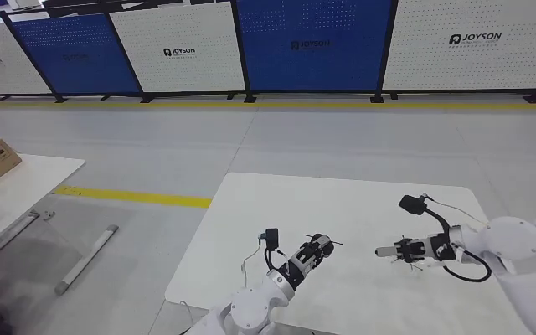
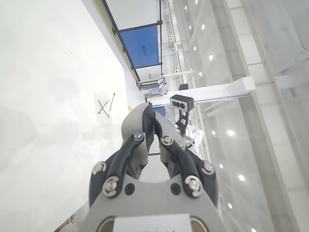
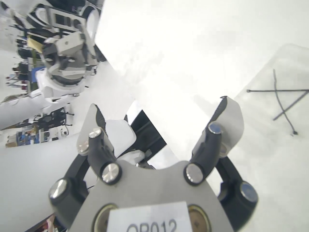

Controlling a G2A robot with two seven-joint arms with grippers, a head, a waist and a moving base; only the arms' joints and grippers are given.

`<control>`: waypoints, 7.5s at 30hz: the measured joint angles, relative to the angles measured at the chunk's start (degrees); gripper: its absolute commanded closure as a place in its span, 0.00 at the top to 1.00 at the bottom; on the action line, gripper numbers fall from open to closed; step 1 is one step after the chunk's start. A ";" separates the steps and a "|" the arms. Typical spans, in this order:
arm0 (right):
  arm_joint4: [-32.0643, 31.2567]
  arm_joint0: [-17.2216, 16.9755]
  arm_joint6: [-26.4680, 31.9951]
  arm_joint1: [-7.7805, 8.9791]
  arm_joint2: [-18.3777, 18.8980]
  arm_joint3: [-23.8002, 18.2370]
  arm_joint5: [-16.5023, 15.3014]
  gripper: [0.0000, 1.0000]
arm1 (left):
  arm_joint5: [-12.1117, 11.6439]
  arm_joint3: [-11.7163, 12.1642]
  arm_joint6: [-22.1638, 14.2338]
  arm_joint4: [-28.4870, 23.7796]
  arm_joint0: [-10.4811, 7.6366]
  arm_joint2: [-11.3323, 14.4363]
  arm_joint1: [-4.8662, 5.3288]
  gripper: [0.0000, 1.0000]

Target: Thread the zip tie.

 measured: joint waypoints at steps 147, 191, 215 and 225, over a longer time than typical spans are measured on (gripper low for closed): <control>-31.84 12.48 -16.61 -5.92 -20.19 14.39 2.07 1.00 | 0.00 0.00 0.00 0.00 0.00 0.00 0.00 0.00; -32.16 11.17 -9.27 -8.77 -17.96 20.60 4.17 0.20 | 0.00 0.00 0.00 0.00 0.00 0.00 0.00 0.00; -32.04 14.24 -7.49 -11.72 -18.72 27.79 3.43 0.00 | 0.00 0.00 0.00 0.00 0.00 0.00 0.00 0.00; -33.64 11.09 -7.52 -10.02 -15.42 22.30 2.57 0.00 | 0.00 0.00 0.00 0.00 0.00 0.00 0.00 0.00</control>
